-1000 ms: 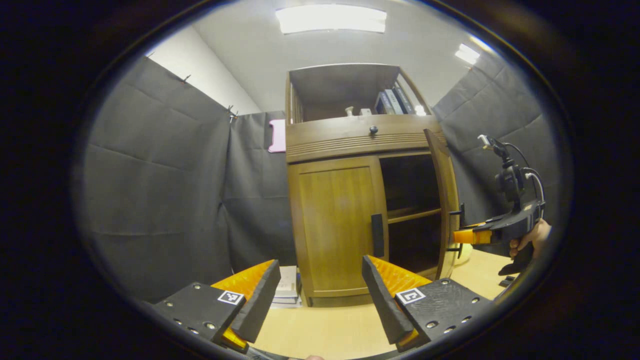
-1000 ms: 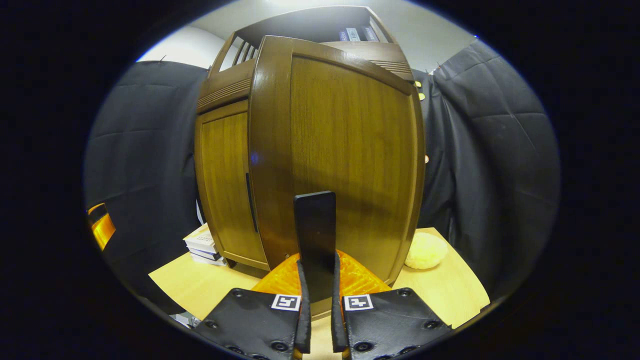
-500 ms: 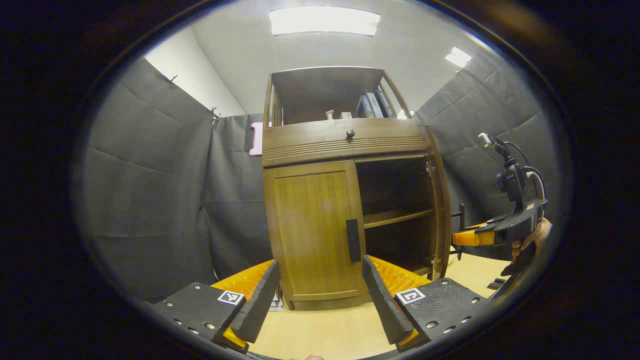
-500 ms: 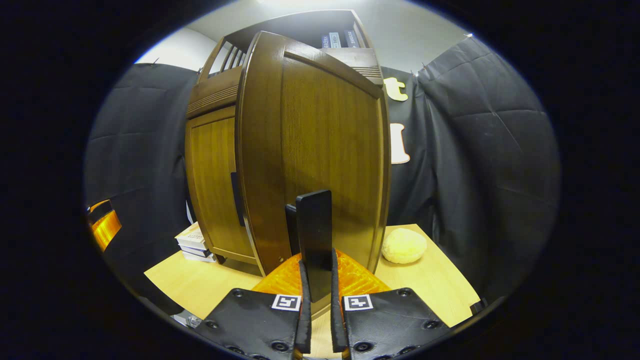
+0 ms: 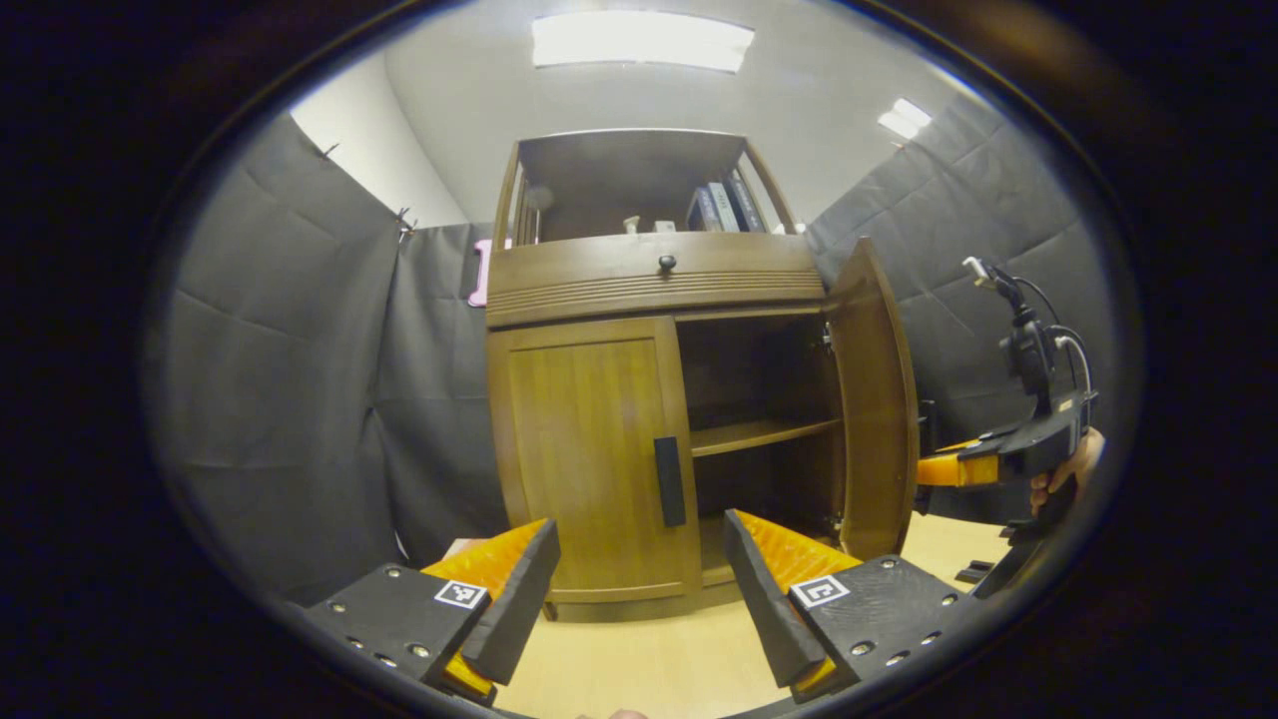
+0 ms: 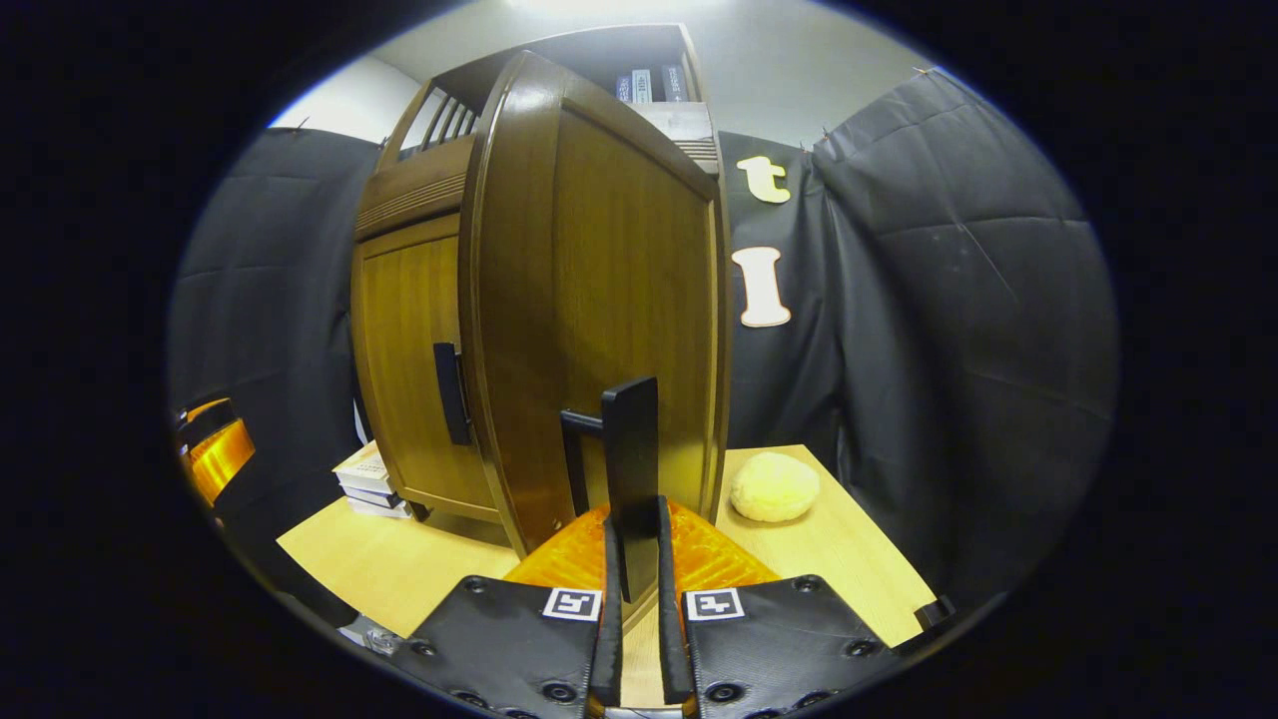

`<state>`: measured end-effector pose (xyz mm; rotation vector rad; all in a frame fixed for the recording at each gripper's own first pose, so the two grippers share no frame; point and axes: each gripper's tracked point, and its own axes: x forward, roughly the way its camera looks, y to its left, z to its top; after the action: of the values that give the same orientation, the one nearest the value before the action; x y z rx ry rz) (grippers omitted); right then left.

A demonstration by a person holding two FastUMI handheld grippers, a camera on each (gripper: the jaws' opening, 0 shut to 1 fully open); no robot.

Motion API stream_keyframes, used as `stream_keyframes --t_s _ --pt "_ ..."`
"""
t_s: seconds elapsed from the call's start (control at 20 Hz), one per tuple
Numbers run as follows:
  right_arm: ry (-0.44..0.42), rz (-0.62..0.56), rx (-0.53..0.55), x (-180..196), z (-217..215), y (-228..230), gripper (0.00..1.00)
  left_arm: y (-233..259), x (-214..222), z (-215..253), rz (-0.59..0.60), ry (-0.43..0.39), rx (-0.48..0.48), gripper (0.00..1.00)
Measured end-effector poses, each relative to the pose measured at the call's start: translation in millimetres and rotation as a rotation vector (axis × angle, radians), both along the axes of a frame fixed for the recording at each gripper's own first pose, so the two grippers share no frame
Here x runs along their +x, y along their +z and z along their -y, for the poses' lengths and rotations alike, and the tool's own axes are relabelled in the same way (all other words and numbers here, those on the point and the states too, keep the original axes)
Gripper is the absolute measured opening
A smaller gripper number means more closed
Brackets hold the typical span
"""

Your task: Open the right door of the double-door shoe cabinet with the right hand, and open the left door with the left hand.

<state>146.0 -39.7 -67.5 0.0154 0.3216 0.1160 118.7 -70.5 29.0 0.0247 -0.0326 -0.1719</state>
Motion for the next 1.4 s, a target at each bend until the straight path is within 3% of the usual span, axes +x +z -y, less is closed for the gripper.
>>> stream_keyframes --t_s 0.1,0.15,0.2,0.65,0.9,0.95,1.3,1.35,1.4 --pt "-0.013 0.001 0.001 -1.5 7.6 0.1 0.13 -2.2 6.0 0.3 -0.003 -0.006 0.000 0.94" --pt "-0.021 0.001 0.001 -2.0 11.6 0.0 0.17 -2.1 9.4 2.2 -0.005 -0.010 -0.001 0.94" --pt "-0.030 0.001 0.000 -2.7 15.6 -0.1 0.13 -2.1 11.4 5.1 -0.006 -0.013 -0.001 0.94" --pt "-0.098 -0.009 -0.015 -5.8 51.0 0.3 0.17 -7.3 27.6 21.0 -0.008 -0.041 -0.008 0.94" --pt "-0.155 -0.003 0.000 -13.2 74.2 5.8 0.00 -11.5 42.5 30.6 -0.014 -0.061 -0.006 0.94" --pt "-0.166 -0.002 0.002 -13.9 79.3 7.4 0.10 -12.1 45.2 32.7 -0.016 -0.063 -0.008 0.94" --pt "-0.260 0.014 -0.024 -27.7 113.4 13.2 0.10 -15.7 60.9 40.2 -0.019 -0.082 -0.019 0.94" --pt "-0.276 0.023 -0.033 -30.7 119.1 16.1 0.00 -15.0 64.1 41.0 -0.020 -0.082 -0.020 0.94" --pt "-0.277 0.032 -0.027 -33.2 120.3 19.9 0.00 -15.5 68.2 42.4 -0.021 -0.083 -0.025 0.94"
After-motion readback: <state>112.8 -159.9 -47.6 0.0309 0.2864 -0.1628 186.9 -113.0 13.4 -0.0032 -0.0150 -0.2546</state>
